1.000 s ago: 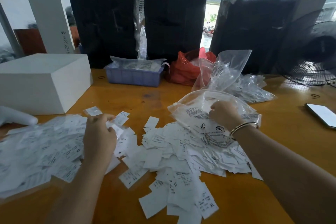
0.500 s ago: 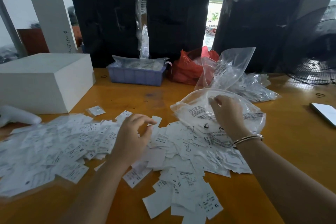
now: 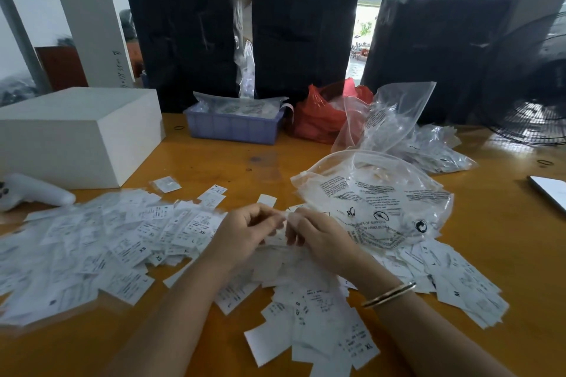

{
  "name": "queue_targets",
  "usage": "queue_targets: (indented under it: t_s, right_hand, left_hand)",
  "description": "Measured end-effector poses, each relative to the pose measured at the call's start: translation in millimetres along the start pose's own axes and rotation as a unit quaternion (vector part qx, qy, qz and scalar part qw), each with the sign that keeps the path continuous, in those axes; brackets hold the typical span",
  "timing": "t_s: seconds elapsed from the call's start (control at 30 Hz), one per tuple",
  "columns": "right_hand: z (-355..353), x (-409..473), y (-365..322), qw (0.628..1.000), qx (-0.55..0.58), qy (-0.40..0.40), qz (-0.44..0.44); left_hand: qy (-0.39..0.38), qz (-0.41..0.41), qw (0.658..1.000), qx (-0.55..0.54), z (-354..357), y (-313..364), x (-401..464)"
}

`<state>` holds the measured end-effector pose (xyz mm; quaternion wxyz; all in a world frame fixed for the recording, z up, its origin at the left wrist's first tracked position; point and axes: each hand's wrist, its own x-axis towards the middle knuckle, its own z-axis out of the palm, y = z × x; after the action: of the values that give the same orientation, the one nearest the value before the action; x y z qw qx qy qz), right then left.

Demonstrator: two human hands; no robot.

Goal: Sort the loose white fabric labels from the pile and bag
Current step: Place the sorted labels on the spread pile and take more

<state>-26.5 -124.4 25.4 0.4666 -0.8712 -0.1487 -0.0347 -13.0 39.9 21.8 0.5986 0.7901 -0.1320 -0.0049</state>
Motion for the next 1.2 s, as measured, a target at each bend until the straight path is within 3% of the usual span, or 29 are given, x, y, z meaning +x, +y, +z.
queue_targets:
  t_s: [0.1, 0.23, 0.37, 0.47, 0.67, 0.77, 0.87, 1.0, 1.2]
  right_hand:
    - [6.8, 1.6, 5.0, 0.993, -0.095, 0.068, -0.023]
    - [21.1, 1.8, 15.3, 0.941, -0.328, 0.009, -0.078]
    - [26.0, 2.1, 16.8, 0.908, -0.397, 0.030, -0.132]
    - [25.3, -1.5, 14.8, 0.905, -0.388, 0.056, -0.165]
    - [21.5, -11.1, 12.1, 0.935, -0.281, 0.135, -0.168]
    - [18.5, -15.1, 7.5, 0.968, -0.111, 0.192, -0.117]
    - [12.9, -18.7, 3.8, 0.976, 0.053, 0.206, -0.037]
    - [5.9, -18.5, 2.6, 0.925, 0.319, 0.201, 0.055]
    - [4.0, -16.3, 4.7, 0.915, 0.338, 0.203, 0.087]
  left_hand:
    - [0.064, -0.038, 0.993, -0.097, -0.3, -3.7, 3.1]
    - [0.126, -0.063, 0.973, -0.181, -5.3, -7.5, 6.4]
    - [0.129, -0.069, 0.978, -0.149, -5.9, -10.9, 8.6]
    - [0.112, -0.074, 0.982, -0.136, -5.8, -12.8, 8.6]
    - [0.106, -0.091, 0.981, -0.138, -2.2, -7.0, 4.4]
    - [0.109, -0.118, 0.974, -0.157, -2.6, -4.1, 3.8]
    - [0.092, -0.138, 0.964, -0.208, -5.7, -4.2, 4.4]
    - [0.094, -0.138, 0.943, -0.286, -5.1, -3.5, 5.1]
    - [0.097, -0.163, 0.917, -0.350, -4.1, 0.8, 6.2]
